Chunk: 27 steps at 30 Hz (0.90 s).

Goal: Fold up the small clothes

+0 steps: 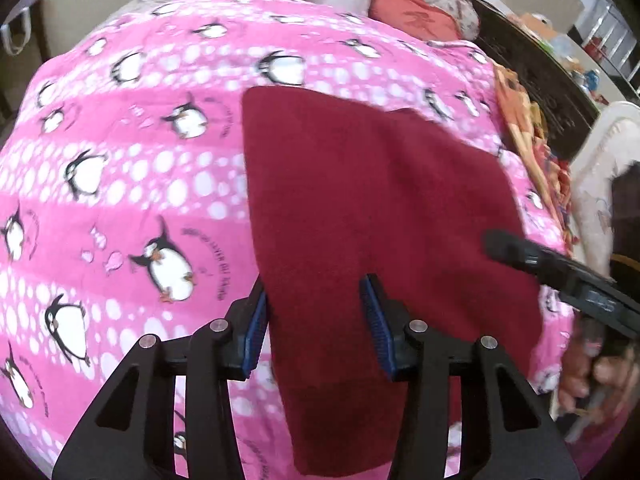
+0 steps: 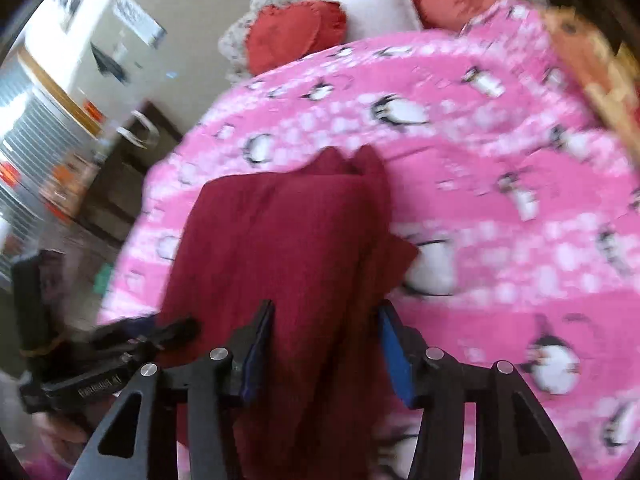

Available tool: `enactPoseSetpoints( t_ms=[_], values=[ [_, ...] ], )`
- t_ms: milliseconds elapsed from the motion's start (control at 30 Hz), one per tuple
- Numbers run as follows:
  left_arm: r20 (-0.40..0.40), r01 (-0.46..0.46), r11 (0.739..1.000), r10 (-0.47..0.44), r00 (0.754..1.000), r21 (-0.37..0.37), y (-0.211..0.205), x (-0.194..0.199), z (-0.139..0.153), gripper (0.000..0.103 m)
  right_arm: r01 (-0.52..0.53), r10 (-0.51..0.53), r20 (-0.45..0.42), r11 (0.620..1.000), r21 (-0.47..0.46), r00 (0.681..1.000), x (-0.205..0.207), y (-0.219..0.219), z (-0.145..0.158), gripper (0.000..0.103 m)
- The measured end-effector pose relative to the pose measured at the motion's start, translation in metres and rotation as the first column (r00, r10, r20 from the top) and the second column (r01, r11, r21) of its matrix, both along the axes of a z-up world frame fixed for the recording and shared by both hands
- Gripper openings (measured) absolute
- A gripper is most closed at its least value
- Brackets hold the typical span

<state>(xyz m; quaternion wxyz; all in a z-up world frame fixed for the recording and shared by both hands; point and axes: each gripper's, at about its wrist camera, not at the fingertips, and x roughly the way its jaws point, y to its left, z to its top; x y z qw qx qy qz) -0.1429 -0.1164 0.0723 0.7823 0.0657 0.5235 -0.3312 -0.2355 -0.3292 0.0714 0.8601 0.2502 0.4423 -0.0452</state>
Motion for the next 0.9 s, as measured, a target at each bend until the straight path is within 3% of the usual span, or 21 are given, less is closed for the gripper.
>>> enactPoseSetpoints(
  t_ms=[133,300,400,500,567,633,900],
  values=[
    [0.049,-0.038,0.999,0.039,0.998,-0.019,0.005,-0.005,0.008,0.047,-0.02,0.022,0.053,0.999,-0.031,0.998,-0.017,0.01,0.028,0.05],
    [0.129,-0.036,0.999,0.036,0.991,-0.001,0.0,-0.016,0.019,0.052,-0.137,0.157,0.127,0.979,-0.152,0.979,-0.024,0.053,0.059,0.048],
    [0.157,-0.037,0.999,0.036,0.987,0.004,-0.002,-0.024,0.022,0.055,-0.205,0.226,0.095,0.96,-0.193,0.969,-0.022,0.074,0.047,0.04],
    [0.216,-0.044,0.999,0.04,0.975,0.014,0.001,-0.036,0.028,0.055,-0.192,0.193,-0.022,0.941,-0.28,0.981,-0.02,0.077,0.013,0.036],
    [0.253,-0.049,0.999,0.042,0.967,0.02,0.004,-0.043,0.031,0.055,-0.167,0.157,-0.061,0.958,-0.234,0.986,-0.023,0.064,-0.008,0.037],
    [0.288,-0.052,0.998,0.042,0.957,0.027,0.004,-0.049,0.034,0.055,-0.13,0.128,-0.021,0.977,-0.169,0.992,-0.029,0.052,-0.013,0.037],
    [0.343,-0.055,0.998,0.057,0.938,-0.015,0.012,-0.068,0.051,0.055,-0.073,0.082,0.063,0.989,-0.132,0.995,-0.051,0.054,0.026,0.038]
  ],
)
